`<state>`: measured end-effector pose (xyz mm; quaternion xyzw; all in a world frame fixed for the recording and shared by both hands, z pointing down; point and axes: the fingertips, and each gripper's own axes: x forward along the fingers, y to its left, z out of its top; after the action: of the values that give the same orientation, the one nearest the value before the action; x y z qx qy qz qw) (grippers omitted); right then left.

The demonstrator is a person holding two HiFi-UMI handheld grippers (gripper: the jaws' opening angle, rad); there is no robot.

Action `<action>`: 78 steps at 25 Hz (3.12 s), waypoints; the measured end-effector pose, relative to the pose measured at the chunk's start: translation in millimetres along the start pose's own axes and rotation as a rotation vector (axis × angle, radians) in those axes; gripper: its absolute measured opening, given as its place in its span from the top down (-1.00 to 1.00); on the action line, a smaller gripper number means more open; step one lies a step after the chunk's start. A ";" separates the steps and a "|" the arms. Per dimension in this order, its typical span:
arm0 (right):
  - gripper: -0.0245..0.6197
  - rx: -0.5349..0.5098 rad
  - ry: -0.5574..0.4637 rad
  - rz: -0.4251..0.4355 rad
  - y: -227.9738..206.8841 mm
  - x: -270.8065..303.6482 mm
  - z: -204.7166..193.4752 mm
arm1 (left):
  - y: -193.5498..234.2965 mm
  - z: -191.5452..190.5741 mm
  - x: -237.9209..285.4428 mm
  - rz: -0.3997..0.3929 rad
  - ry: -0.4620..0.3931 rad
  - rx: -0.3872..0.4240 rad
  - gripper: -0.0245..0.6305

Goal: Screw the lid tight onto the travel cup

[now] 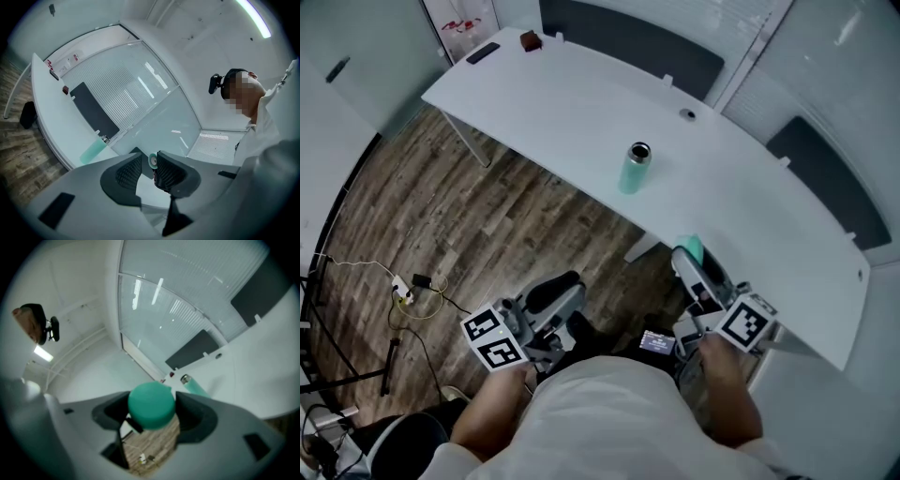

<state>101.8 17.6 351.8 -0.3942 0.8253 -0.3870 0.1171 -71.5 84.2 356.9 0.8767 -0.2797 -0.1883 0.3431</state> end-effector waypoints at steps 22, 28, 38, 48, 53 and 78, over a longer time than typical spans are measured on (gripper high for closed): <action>-0.06 -0.011 0.082 0.036 -38.5 49.1 32.1 | 40.8 5.5 70.3 0.035 0.001 0.006 0.54; -0.06 -0.003 0.130 0.067 -57.3 55.6 42.7 | 50.2 -1.0 99.5 0.110 0.024 0.073 0.44; -0.06 0.020 0.132 0.036 -77.5 78.6 41.5 | 90.9 -1.7 116.7 0.156 0.129 0.166 0.28; -0.06 0.002 0.091 -0.025 -80.4 102.8 48.7 | 124.0 9.6 134.5 0.097 0.215 0.189 0.23; -0.06 -0.048 0.093 -0.034 -88.5 130.5 62.5 | 152.7 19.4 157.7 0.084 0.248 0.263 0.22; -0.06 -0.487 0.353 -0.084 -137.1 232.2 42.8 | 258.7 -27.9 251.6 0.035 0.575 0.623 -0.08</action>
<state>46.3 -231.4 449.2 -0.3713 0.8843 -0.2450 -0.1422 44.1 -215.2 524.4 0.9504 -0.2313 0.1632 0.1287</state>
